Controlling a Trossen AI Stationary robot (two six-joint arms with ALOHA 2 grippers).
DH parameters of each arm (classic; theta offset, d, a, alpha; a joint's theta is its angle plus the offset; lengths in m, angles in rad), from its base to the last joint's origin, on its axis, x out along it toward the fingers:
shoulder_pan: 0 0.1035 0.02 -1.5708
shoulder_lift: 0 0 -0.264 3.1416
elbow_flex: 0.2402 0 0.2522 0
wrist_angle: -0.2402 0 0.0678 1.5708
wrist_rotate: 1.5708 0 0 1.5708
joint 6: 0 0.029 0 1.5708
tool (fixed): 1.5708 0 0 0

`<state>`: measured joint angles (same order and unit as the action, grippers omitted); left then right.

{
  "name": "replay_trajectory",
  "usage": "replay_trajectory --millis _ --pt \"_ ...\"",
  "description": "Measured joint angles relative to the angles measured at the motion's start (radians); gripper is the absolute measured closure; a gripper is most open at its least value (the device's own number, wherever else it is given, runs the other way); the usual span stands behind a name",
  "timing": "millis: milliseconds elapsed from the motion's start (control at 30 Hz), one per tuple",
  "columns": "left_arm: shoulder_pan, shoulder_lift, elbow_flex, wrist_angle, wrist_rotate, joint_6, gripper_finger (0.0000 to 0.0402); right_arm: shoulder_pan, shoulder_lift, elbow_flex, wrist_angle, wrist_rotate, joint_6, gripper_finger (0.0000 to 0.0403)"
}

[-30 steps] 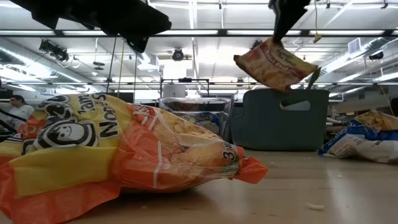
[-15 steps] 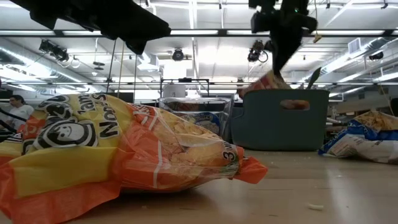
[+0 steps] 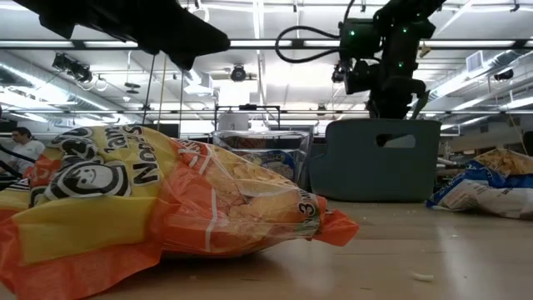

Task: Sort Maruchan noodles
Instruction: Put the red noodle pack into the dark blue bin

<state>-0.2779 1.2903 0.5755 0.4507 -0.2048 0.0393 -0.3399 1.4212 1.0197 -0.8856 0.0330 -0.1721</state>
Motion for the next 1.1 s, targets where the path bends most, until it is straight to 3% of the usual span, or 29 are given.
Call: replay_trajectory --millis 200,367,733,933,1100 --pt "0.000 0.000 0.000 0.000 -0.012 0.008 0.0335 0.017 0.000 0.128 -0.135 -0.004 0.079 0.0320" --pt "0.000 0.000 0.000 0.000 -0.012 0.006 0.0335 0.099 0.000 0.237 -0.220 -0.005 0.205 0.0299" --pt "0.000 0.000 0.000 -0.034 -0.012 -0.027 0.0335 0.501 0.000 0.243 -0.285 0.010 0.564 0.0292" --pt "0.000 0.000 0.000 -0.026 -0.012 0.032 0.0335 0.715 0.000 0.221 -0.301 0.022 0.907 0.0292" --pt "0.000 0.000 0.000 -0.004 -0.012 0.125 0.0335 0.869 0.000 0.099 -0.265 -0.015 1.211 0.0292"
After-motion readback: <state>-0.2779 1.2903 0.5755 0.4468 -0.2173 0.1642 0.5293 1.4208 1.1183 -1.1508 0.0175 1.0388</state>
